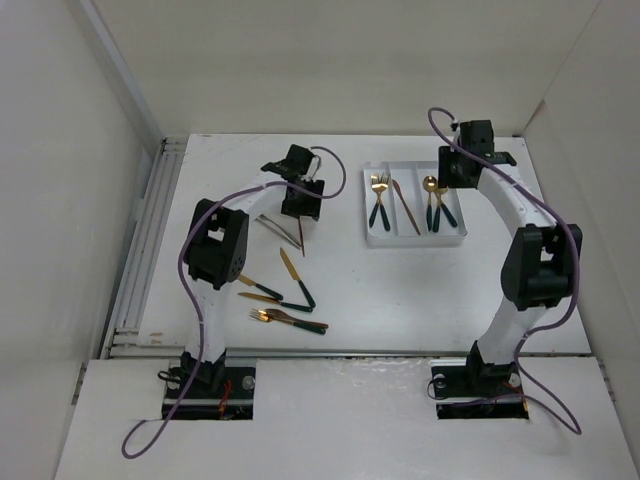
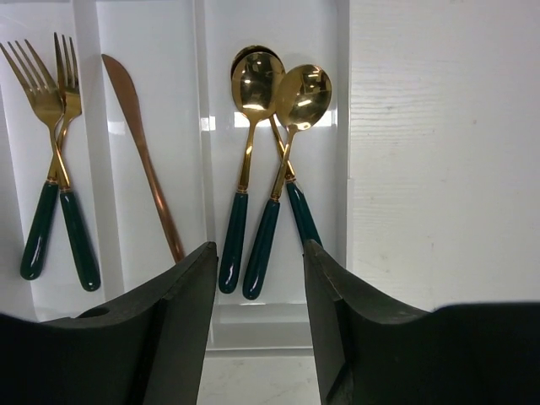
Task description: Sort the eating utensils into containers
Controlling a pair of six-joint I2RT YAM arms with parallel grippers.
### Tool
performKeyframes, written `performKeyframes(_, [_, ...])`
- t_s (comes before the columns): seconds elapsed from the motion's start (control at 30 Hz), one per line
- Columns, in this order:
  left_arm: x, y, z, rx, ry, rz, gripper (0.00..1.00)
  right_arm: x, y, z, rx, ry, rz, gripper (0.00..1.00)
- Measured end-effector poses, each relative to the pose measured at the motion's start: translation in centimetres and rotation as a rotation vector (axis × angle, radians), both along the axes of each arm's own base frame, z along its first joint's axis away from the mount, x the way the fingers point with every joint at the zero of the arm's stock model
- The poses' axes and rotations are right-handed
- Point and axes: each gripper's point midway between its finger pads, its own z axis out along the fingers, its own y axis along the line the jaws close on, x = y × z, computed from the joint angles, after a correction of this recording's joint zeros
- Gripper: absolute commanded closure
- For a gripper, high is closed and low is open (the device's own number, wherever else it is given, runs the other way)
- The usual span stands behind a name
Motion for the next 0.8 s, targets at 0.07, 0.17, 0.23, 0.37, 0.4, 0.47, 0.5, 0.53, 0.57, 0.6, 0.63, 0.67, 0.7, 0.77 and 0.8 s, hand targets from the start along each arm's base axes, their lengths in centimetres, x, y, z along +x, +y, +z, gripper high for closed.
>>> performKeyframes(0.07, [0.0, 0.3, -1.0, 0.023, 0.012, 0.012, 0.48, 0.0, 0.0, 0.2, 0.0, -0.005, 0.0, 0.49])
performKeyframes(0.17, [0.1, 0.8, -1.7, 0.051, 0.018, 0.039, 0.5, 0.0, 0.0, 0.2, 0.0, -0.004, -0.001, 0.49])
performKeyframes(0.23, [0.3, 1.0, -1.7, 0.062, 0.012, 0.052, 0.51, -0.2, 0.0, 0.2, -0.001, -0.004, -0.001, 0.49])
performKeyframes(0.37, [0.3, 1.2, -1.7, 0.068, 0.01, 0.062, 0.51, -0.8, -0.1, 0.6, -0.002, -0.011, -0.004, 0.49])
performKeyframes(0.4, [0.3, 1.2, -1.7, 0.069, 0.01, 0.062, 0.51, -0.9, -0.1, 0.8, -0.001, -0.015, -0.004, 0.49])
performKeyframes(0.47, [0.3, 1.2, -1.8, 0.07, 0.012, 0.063, 0.57, -1.1, -0.1, 1.1, -0.001, -0.021, -0.005, 0.49])
performKeyframes(0.5, [0.3, 1.2, -1.9, 0.073, 0.012, 0.063, 0.57, -1.2, -0.2, 1.2, -0.001, -0.024, -0.006, 0.49])
performKeyframes(0.53, [0.4, 1.3, -1.9, 0.075, 0.011, 0.065, 0.57, -1.2, -0.2, 1.2, -0.003, -0.025, -0.007, 0.49])
performKeyframes(0.57, [0.4, 1.3, -1.9, 0.075, 0.011, 0.067, 0.57, -1.2, -0.2, 1.3, -0.004, -0.026, -0.008, 0.49])
performKeyframes(0.6, [0.4, 1.3, -1.9, 0.075, 0.012, 0.07, 0.57, -1.2, -0.3, 1.3, -0.007, -0.026, -0.011, 0.49])
performKeyframes(0.63, [0.4, 1.3, -1.9, 0.074, 0.012, 0.073, 0.57, -1.2, -0.4, 1.3, -0.009, -0.027, -0.014, 0.49])
performKeyframes(0.67, [0.4, 1.3, -1.9, 0.074, 0.012, 0.075, 0.57, -1.2, -0.4, 1.4, -0.012, -0.028, -0.016, 0.49])
performKeyframes(0.7, [0.4, 1.3, -1.9, 0.072, 0.013, 0.078, 0.63, -1.3, -0.5, 1.5, -0.014, -0.03, -0.018, 0.49])
performKeyframes(0.77, [0.4, 1.3, -1.9, 0.072, 0.011, 0.087, 0.69, -1.5, -0.6, 1.8, -0.017, -0.034, -0.021, 0.49])
performKeyframes(0.8, [0.5, 1.3, -2.0, 0.07, 0.011, 0.09, 0.72, -1.6, -0.6, 2.1, -0.018, -0.041, -0.022, 0.49])
